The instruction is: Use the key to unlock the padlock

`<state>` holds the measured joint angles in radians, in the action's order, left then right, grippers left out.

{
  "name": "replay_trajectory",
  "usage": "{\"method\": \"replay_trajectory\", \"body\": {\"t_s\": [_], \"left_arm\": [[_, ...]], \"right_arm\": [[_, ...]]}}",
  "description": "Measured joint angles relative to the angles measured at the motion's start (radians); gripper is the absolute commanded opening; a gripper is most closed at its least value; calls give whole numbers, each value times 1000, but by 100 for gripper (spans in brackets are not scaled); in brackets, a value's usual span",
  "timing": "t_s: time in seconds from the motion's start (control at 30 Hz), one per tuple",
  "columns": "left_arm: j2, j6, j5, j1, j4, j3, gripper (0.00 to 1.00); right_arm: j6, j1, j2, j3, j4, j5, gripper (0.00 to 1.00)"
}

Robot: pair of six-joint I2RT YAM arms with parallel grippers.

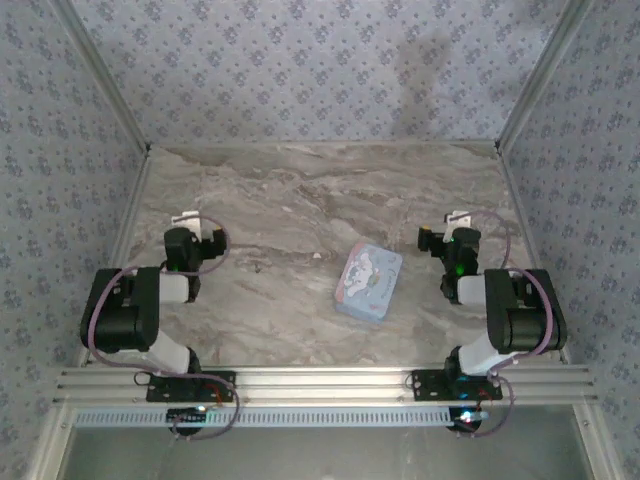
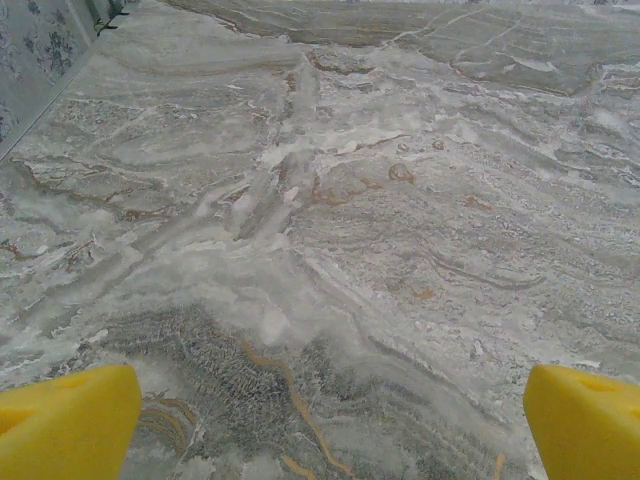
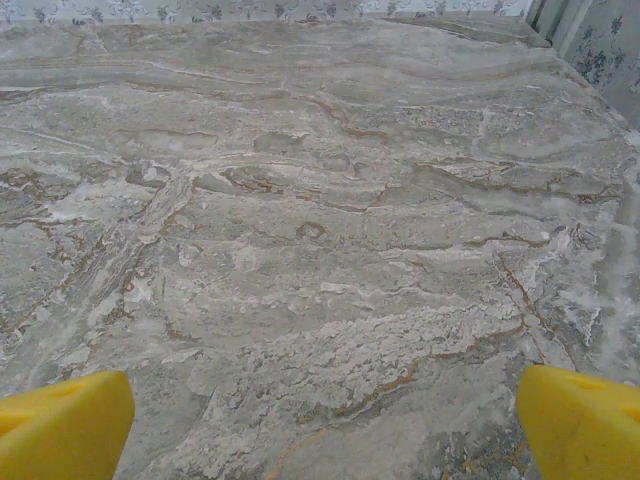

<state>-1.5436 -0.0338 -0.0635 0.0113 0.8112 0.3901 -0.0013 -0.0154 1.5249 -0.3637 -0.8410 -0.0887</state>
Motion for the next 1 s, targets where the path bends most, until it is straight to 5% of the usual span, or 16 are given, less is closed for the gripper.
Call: {"method": "replay_trajectory", "body": {"t_s": [0.87,1.0], "left_arm": [[1,0,0,0,-3,1,98],[45,-6,-27,0,-117,35,98]], "right_arm": [[0,-6,-3,-8,27,10,100],[-1,-7,-64,-34,122,23,100]]}}
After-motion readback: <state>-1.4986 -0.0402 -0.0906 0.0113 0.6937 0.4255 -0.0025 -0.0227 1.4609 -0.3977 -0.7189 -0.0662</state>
